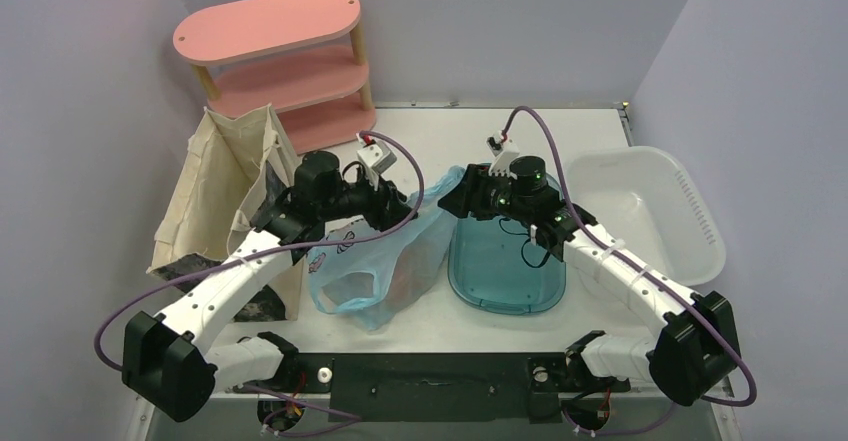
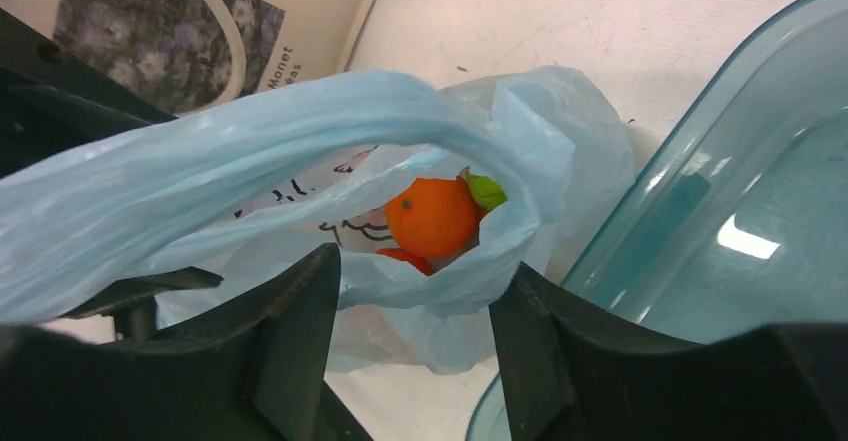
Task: Untie the knot of the grocery bags and take out the mixed food
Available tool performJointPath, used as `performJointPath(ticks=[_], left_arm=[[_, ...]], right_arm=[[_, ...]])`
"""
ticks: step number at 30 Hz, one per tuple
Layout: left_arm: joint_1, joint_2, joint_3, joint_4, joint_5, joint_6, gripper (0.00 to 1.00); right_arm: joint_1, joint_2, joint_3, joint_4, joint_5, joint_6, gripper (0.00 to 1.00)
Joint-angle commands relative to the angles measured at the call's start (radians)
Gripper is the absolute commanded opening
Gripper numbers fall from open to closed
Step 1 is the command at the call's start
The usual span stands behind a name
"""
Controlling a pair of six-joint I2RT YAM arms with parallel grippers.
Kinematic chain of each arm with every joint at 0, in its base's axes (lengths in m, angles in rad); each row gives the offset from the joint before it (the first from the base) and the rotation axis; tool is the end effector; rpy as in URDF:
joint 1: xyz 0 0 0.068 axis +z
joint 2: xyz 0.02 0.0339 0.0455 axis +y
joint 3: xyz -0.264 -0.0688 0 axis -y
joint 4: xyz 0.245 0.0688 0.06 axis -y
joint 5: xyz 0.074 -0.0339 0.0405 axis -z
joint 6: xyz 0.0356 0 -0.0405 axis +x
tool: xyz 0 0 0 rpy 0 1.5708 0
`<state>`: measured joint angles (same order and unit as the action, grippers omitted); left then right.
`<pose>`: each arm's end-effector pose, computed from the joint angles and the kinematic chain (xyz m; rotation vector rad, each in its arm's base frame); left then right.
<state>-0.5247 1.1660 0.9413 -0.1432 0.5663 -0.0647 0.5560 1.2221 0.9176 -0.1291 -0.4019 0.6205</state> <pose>0.2201 -0.1494 0.3226 0.8257 1.8144 -0.9339 0.2291 0.1588 0.3005 -0.2097 2.1512 1.1232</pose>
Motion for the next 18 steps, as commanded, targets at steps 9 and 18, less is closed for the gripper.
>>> performJointPath(ticks=[9, 18], left_arm=[[0.252, 0.088, 0.140, 0.136, 0.086, -0.549, 0.00], [0.487, 0.337, 0.309, -0.321, 0.283, -0.485, 0.00]], right_arm=[[0.003, -0.044, 0.027, 0.027, -0.324, -0.315, 0.00], [0.001, 0.041, 0.204, -0.510, -0.488, -0.911, 0.00]])
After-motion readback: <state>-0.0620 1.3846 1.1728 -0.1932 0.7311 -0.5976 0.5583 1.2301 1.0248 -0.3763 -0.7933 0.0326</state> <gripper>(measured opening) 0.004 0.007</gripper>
